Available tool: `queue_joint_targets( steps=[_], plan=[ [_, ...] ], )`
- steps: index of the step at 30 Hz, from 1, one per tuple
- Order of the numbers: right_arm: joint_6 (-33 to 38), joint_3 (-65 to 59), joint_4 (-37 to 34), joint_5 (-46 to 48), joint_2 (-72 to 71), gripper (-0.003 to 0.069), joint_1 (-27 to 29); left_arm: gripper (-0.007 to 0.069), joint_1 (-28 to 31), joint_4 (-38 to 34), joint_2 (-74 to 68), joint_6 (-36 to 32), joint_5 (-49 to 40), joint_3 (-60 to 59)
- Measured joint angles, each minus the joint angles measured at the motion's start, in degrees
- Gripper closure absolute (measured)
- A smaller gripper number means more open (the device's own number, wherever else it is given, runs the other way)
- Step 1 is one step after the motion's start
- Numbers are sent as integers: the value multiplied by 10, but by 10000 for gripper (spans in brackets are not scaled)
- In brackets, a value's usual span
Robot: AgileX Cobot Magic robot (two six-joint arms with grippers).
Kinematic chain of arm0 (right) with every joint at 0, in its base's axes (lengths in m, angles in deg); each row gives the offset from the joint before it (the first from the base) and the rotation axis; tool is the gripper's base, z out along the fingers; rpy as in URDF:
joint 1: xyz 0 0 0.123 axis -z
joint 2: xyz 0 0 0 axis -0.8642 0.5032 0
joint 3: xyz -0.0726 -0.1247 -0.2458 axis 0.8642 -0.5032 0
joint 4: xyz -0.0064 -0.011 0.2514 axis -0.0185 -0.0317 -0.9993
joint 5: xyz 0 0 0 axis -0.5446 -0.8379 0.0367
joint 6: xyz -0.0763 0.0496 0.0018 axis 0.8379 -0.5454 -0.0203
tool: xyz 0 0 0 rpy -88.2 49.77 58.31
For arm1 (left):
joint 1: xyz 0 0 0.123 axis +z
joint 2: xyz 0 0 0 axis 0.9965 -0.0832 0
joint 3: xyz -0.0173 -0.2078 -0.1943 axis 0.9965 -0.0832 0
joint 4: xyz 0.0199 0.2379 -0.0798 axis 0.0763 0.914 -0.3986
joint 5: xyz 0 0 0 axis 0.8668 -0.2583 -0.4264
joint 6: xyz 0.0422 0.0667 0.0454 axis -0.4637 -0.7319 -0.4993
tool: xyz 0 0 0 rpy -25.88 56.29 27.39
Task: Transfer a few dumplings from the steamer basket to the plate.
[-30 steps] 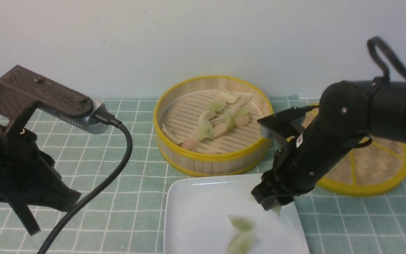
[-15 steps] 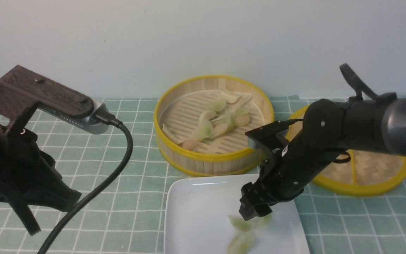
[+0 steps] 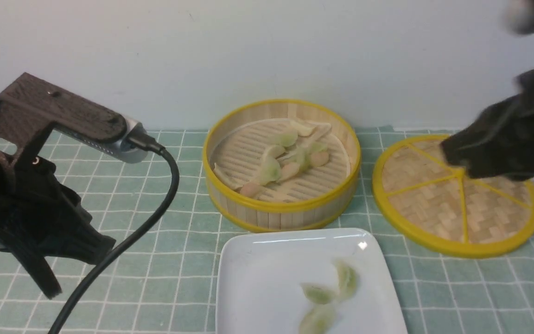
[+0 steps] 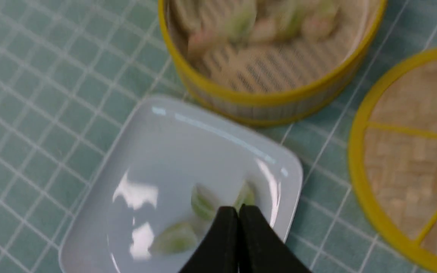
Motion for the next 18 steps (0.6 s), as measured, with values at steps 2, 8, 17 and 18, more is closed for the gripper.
queue_joint_targets(
  steps=[2,8,17,18],
  plan=[
    [-18,-38,12,-40,-97,671,0,631,0,-6,0,0,6,0],
    [-29,-229,22,-190,-361,672,0,631,0,-25,0,0,39,0],
    [-49,-399,26,-310,-524,672,0,631,0,-41,16,-1,78,-16],
    [-52,-405,29,-318,-533,672,0,631,0,-46,31,-1,92,-29]
  ],
)
